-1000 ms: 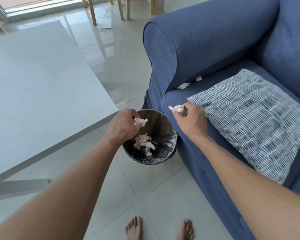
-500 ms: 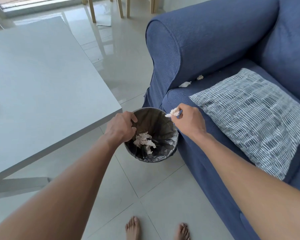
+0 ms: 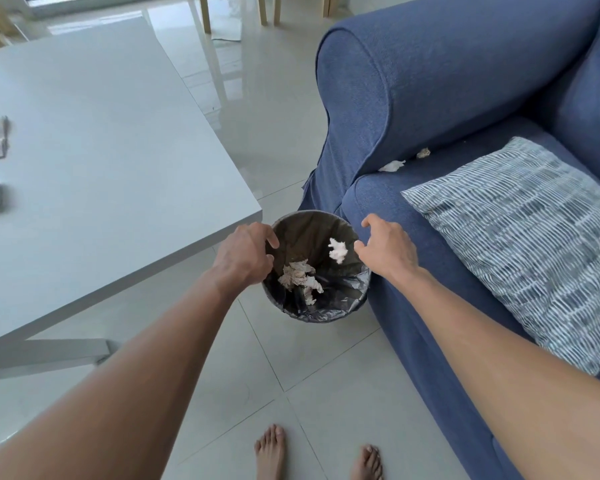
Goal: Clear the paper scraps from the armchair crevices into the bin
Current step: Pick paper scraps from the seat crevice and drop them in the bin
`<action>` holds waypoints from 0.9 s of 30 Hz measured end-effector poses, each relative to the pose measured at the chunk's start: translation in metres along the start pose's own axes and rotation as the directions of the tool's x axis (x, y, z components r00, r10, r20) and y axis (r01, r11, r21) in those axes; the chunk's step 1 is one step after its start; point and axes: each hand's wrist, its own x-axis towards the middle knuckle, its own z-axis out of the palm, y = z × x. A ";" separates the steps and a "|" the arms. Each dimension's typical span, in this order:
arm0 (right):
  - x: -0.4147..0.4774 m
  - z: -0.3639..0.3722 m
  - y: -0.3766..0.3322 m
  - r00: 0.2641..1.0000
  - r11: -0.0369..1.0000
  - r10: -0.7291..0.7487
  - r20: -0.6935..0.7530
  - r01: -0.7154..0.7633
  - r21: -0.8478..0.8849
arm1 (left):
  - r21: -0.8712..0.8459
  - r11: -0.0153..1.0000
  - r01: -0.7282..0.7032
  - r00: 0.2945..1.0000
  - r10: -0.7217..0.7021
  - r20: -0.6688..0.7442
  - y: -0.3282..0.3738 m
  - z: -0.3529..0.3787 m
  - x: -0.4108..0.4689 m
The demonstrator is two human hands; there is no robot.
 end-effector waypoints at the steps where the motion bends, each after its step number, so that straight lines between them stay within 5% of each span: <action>1: 0.001 0.001 0.001 1.000 1.000 0.003 0.001 -0.003 0.007 | 0.004 1.000 0.003 1.000 -0.003 0.000 0.000 0.001 0.000; 15: 0.017 -0.023 0.028 0.997 0.993 -0.067 -0.034 0.070 0.092 | 0.065 0.997 0.041 0.998 -0.038 -0.045 0.025 0.016 0.002; 27: 0.071 -0.143 0.123 0.983 0.981 0.005 -0.185 0.031 0.194 | 0.100 0.994 -0.046 0.989 0.060 -0.137 0.160 0.021 0.057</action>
